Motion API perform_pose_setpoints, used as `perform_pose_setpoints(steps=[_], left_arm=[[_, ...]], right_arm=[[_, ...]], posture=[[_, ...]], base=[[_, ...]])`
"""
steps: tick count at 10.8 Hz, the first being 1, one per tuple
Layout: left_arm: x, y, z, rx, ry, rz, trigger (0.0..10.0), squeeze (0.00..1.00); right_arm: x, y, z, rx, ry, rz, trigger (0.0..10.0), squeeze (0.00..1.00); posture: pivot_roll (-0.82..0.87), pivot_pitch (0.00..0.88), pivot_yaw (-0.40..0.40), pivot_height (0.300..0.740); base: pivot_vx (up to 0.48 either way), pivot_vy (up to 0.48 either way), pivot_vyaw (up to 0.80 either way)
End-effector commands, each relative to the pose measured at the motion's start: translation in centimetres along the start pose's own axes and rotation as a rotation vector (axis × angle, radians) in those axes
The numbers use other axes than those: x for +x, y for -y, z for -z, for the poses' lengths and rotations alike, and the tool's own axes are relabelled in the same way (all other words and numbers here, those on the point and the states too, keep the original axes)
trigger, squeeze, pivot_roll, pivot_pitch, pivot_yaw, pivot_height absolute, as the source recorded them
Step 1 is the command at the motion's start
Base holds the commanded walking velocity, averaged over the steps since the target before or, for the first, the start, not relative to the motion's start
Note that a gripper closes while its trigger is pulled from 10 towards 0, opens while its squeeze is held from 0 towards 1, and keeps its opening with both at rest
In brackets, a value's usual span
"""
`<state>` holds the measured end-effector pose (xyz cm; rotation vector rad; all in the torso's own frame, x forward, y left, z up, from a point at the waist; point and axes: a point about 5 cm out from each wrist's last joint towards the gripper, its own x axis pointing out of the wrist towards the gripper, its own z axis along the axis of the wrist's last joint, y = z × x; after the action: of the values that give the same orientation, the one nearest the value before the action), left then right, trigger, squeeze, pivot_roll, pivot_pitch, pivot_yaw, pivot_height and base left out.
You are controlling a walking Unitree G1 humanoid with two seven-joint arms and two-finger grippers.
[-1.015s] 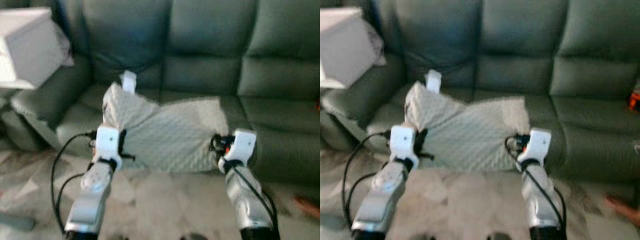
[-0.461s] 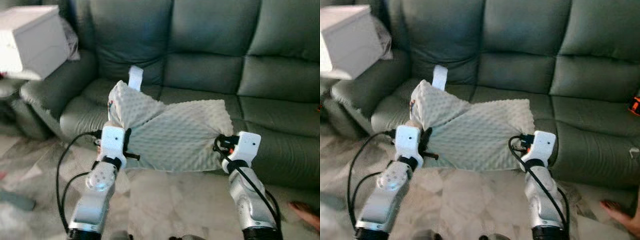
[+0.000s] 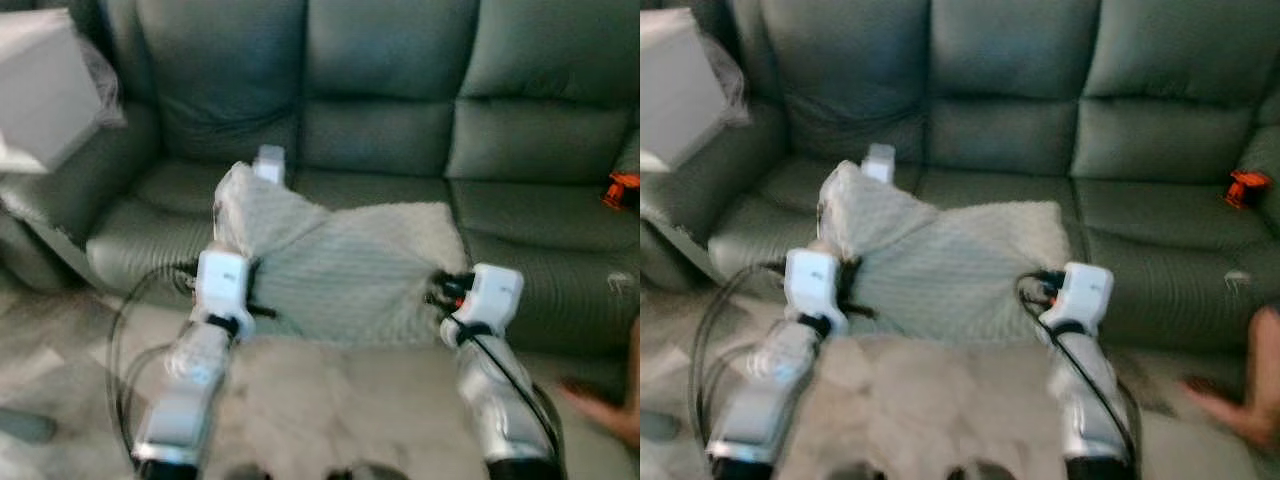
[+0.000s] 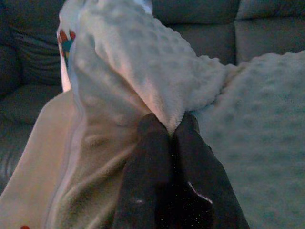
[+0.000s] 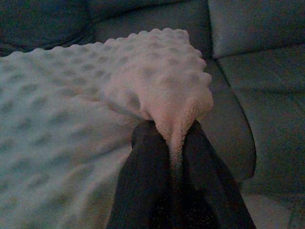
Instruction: Move the pillow to the sofa
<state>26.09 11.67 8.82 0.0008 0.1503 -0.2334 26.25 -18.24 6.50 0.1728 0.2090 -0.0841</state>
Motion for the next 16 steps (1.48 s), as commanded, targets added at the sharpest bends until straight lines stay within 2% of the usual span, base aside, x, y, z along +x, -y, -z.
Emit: perform_pose_setpoints(steps=[1, 9, 13, 16], left_arm=[[-0.09, -0.41, -0.59, 0.017, 0.026, 0.002, 10.0, 0.0], [0.0, -0.29, -0.61, 0.014, 0.023, 0.019, 10.0, 0.0], [0.06, -0.2, -0.63, 0.013, 0.023, 0.025, 10.0, 0.0], [0.1, -0.14, -0.61, 0.015, 0.023, 0.027, 10.0, 0.0]], right_arm=[[0.19, -0.55, -1.05, 0.002, 0.044, -0.019, 10.0, 0.0], [0.27, -0.65, -1.03, 0.005, 0.044, -0.018, 10.0, 0.0], [0.33, -0.74, -1.02, 0.006, 0.041, -0.021, 10.0, 0.0], [0.41, -0.74, -1.09, 0.004, 0.044, -0.024, 10.0, 0.0]], posture=[[-0.05, 0.0, 0.002, 0.74], [-0.05, 0.0, 0.005, 0.74], [-0.05, 0.0, 0.004, 0.74], [-0.05, 0.0, 0.002, 0.74]], base=[[0.296, 0.0, 0.0], [0.293, 0.0, 0.0], [0.312, 0.0, -0.7], [0.329, 0.0, 0.0]])
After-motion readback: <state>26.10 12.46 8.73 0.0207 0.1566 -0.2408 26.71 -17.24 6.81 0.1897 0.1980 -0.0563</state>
